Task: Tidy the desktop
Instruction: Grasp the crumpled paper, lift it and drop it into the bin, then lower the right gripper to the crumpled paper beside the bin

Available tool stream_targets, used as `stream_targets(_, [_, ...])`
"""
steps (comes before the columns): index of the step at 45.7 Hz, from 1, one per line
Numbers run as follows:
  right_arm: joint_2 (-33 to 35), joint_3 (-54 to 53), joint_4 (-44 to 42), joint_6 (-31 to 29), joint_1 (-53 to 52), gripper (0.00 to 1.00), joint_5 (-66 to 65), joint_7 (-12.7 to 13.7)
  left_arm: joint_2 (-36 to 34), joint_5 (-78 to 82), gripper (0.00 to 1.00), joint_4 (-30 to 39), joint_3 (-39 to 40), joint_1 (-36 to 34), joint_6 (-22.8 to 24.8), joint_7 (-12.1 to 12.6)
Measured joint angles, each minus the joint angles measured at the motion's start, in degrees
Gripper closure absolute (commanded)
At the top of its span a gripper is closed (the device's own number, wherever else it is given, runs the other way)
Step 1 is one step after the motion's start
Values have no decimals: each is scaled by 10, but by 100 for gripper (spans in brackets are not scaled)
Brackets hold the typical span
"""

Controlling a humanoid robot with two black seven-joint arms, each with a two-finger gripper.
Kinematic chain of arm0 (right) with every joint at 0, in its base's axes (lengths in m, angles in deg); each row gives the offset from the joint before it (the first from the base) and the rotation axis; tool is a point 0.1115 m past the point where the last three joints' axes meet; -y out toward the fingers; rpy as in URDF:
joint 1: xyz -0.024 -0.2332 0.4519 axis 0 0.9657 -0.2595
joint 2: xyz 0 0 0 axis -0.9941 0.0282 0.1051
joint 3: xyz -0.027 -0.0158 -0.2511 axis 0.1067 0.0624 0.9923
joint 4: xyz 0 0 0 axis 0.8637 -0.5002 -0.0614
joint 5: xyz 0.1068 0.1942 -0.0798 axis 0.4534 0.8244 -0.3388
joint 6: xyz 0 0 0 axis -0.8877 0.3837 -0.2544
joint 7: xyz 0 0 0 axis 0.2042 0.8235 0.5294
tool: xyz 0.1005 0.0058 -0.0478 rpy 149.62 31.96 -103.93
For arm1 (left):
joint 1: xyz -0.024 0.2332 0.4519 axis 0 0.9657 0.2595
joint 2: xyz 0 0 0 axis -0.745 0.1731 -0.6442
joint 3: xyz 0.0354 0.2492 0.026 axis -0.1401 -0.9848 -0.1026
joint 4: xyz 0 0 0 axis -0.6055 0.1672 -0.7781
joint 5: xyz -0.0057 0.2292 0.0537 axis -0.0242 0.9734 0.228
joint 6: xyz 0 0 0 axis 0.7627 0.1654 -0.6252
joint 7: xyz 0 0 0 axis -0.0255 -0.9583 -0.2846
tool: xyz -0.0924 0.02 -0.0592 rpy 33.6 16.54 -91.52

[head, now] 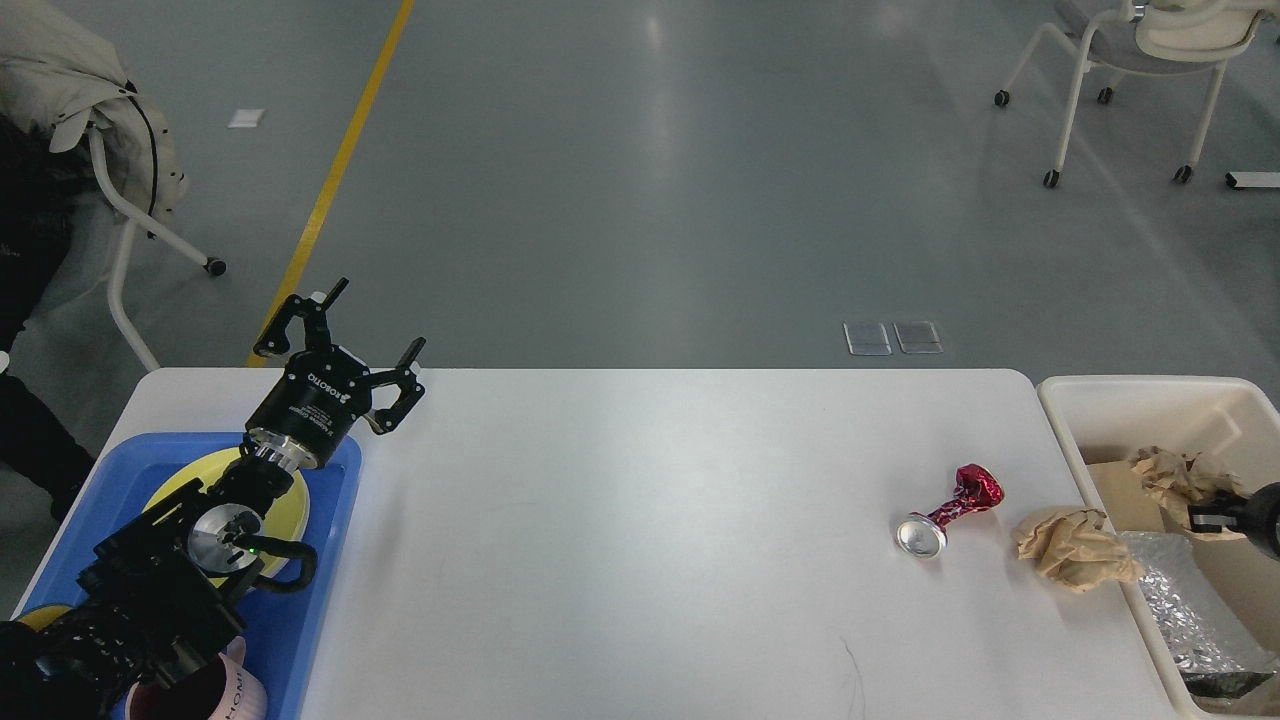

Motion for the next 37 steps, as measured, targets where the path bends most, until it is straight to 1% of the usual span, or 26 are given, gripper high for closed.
stream_targets(15, [4,1,4,0,-8,0,-2,-1,0,0,0,0,0,0,0,0])
stream_targets(19, [8,-1,12,-4,-29,0,-2,-7,0,0,0,0,0,0,0,0])
stream_targets(22, [14,-3,36,-7,-58,0,-1,-15,0,0,0,0,0,0,0,0])
stream_targets(27, [43,-1,134,-10,-132,0,0,-26,0,0,0,0,0,0,0,0])
stream_targets(31, [77,4,246,-25,-226,0,0,-27,0,0,0,0,0,0,0,0])
stream_targets(37, [117,19,436,-100,-418,0,0,-22,0,0,0,0,0,0,0,0])
